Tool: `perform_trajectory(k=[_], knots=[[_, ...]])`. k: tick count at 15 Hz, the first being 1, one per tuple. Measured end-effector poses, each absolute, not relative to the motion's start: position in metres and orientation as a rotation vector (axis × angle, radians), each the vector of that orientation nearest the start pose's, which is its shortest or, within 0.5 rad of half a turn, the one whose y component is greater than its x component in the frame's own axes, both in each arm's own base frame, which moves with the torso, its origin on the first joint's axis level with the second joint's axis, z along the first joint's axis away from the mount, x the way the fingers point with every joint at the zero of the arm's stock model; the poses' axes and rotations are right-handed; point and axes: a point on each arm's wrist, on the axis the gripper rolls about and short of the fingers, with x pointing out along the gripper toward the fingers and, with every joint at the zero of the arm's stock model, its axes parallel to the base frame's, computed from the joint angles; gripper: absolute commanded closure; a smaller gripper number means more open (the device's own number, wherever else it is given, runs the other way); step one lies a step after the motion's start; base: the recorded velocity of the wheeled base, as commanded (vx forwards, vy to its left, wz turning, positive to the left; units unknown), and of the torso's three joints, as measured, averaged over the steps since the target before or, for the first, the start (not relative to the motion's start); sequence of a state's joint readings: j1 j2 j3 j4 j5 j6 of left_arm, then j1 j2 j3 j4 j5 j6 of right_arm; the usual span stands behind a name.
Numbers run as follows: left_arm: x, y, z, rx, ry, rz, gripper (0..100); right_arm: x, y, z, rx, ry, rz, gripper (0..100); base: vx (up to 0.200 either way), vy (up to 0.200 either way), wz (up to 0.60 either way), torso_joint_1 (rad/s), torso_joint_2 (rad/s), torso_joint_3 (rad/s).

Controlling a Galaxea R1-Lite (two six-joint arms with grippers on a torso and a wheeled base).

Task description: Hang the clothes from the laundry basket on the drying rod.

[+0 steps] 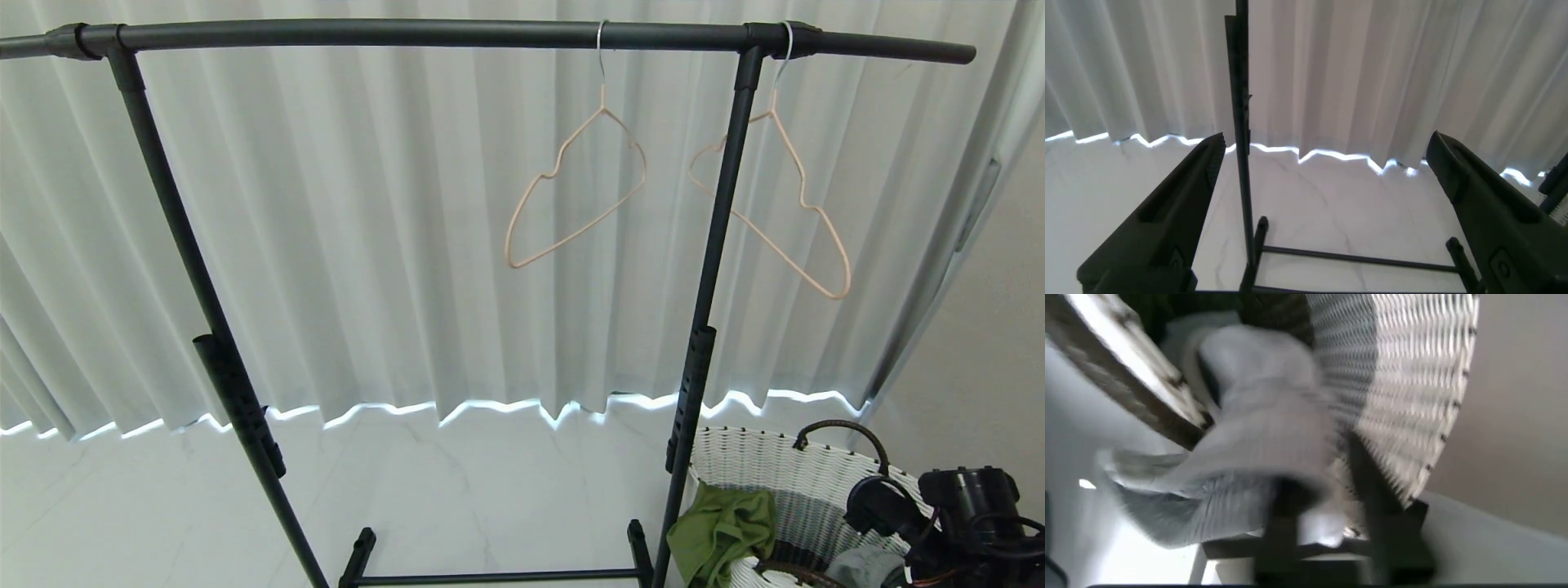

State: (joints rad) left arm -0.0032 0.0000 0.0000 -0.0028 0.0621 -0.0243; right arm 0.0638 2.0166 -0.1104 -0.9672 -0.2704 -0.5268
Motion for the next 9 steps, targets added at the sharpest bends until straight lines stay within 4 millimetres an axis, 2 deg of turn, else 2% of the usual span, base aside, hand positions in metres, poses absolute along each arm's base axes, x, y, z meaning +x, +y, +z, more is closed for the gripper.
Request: perform_trajectory(k=[4, 9], knots=[[-0.023, 0.001, 0.076, -0.024, -0.003, 0.059, 0, 0.197, 0.005, 0.004, -0.647, 0.961, 0.025, 100, 0.000, 0.000, 0.00, 0.000, 0.00, 0.000], [-0.023, 0.001, 0.076, -0.024, -0.003, 0.059, 0, 0.167, 0.003, 0.031, -0.672, 0.906, -0.021, 100, 0.000, 0.000, 0.00, 0.000, 0.00, 0.000]])
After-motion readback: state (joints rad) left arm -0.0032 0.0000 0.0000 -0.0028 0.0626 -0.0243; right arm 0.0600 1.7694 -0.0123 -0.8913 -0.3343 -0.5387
